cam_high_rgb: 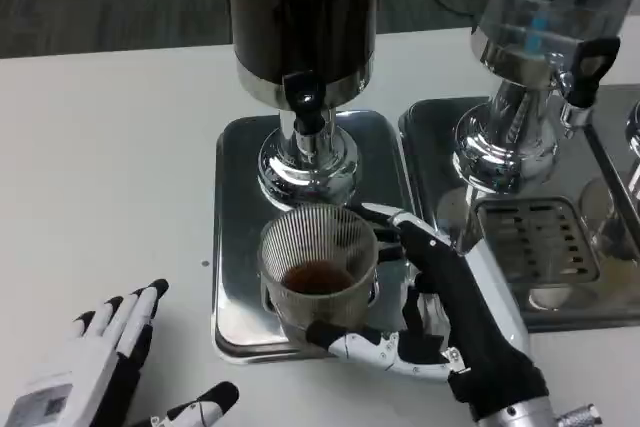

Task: Grasp the cup under the faucet to collect the drink, then remove the cup.

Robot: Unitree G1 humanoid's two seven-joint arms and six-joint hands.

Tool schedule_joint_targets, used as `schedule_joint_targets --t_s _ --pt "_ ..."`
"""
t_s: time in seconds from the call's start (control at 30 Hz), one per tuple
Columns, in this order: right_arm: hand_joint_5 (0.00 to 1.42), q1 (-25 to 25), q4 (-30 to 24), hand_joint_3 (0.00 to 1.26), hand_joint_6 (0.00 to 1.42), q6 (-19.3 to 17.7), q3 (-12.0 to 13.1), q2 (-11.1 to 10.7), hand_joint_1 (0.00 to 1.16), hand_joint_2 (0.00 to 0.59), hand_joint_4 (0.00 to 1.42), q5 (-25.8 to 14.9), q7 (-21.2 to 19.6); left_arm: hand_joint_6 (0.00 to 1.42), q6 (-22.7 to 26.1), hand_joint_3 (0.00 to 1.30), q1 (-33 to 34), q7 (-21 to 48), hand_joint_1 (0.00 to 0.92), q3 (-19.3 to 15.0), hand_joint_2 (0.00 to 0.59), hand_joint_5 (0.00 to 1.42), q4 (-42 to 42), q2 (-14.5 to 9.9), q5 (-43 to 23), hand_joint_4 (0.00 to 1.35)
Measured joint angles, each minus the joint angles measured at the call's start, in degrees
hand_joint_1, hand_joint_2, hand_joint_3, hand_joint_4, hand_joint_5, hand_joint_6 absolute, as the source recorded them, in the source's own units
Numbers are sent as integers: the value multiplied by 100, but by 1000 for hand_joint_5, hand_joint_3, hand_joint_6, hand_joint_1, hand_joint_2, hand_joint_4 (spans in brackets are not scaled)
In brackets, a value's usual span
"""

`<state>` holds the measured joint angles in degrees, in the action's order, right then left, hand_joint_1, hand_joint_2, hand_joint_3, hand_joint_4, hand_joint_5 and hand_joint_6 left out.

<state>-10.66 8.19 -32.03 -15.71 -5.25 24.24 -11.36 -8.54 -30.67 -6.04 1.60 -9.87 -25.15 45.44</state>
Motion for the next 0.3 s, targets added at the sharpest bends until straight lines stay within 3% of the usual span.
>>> schedule_joint_targets --t_s 0.3 --pt "913 -18 0 538 1315 1 38 27 936 179 645 -5 4 0 34 0 -3 0 0 13 104 0 0 0 -1 0"
